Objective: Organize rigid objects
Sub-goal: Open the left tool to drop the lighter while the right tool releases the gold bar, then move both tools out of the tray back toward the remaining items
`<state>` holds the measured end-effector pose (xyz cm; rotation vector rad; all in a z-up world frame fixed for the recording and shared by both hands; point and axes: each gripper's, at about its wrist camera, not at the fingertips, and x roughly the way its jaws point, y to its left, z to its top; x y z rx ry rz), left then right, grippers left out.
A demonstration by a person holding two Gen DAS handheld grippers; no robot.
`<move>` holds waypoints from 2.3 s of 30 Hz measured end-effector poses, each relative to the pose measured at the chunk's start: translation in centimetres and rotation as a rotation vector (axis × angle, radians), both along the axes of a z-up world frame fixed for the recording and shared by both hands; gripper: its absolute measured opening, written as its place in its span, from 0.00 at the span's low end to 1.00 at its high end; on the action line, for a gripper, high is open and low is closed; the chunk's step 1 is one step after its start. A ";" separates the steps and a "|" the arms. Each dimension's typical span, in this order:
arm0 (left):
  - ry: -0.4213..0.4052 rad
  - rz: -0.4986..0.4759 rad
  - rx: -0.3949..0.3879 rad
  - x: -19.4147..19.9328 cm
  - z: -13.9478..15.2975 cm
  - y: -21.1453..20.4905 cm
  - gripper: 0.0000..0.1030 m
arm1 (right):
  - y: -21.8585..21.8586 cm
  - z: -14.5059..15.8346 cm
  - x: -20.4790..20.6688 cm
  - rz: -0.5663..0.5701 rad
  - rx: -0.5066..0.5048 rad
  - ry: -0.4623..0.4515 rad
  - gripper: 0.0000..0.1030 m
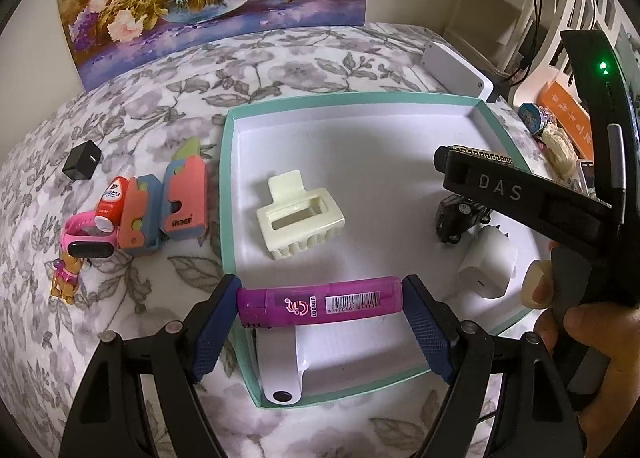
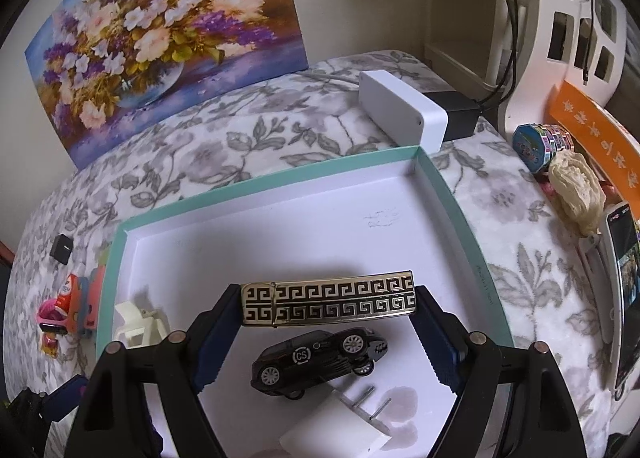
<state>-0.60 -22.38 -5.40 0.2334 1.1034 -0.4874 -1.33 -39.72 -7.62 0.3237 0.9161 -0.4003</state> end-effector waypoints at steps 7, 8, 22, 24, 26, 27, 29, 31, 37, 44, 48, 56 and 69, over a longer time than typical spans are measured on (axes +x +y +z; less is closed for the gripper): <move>-0.001 -0.020 0.004 0.0 -0.2 -0.2 0.80 | -0.2 -0.3 0.0 -0.005 0.005 0.007 0.82; -0.002 -0.021 0.005 -0.1 -0.2 -0.3 0.80 | -0.2 -0.3 -0.1 -0.006 0.006 0.008 0.82; 0.029 -0.027 0.006 0.2 -0.9 -0.2 0.80 | -0.3 -0.9 0.0 -0.009 0.021 0.015 0.89; 0.028 -0.031 0.000 0.2 -0.9 -0.2 0.80 | -0.2 -1.0 0.0 -0.009 0.021 0.019 0.90; 0.027 -0.035 -0.001 0.1 -0.8 -0.3 0.80 | -0.2 -1.1 0.0 -0.007 0.020 0.025 0.91; 0.024 -0.039 0.004 0.1 -0.7 -0.4 0.80 | -0.2 -1.2 0.0 -0.007 0.019 0.026 0.93; 0.016 -0.048 0.010 0.0 -0.7 -0.5 0.81 | -0.1 -1.3 0.0 -0.007 0.016 0.028 0.95; 0.007 -0.059 0.016 -0.1 -0.6 -0.7 0.86 | -0.1 -1.2 -0.1 -0.007 0.014 0.025 0.97; -0.028 -0.047 0.010 0.0 -0.1 -0.4 0.92 | -0.3 -1.3 -0.2 -0.020 0.023 0.022 1.00; -0.058 0.031 -0.015 1.2 0.6 1.0 0.92 | -0.6 -1.4 -0.4 -0.042 0.037 0.018 1.00; -0.061 0.116 -0.048 2.7 1.4 3.0 0.92 | -0.5 -1.4 -0.5 -0.043 0.036 0.018 1.00; -0.092 0.370 -0.040 6.4 2.9 9.7 0.92 | 0.5 -0.4 -0.2 -0.025 0.028 0.002 1.00; -0.062 0.703 -0.075 9.5 4.7 22.7 0.92 | 6.8 4.9 1.0 0.100 0.048 -0.110 1.00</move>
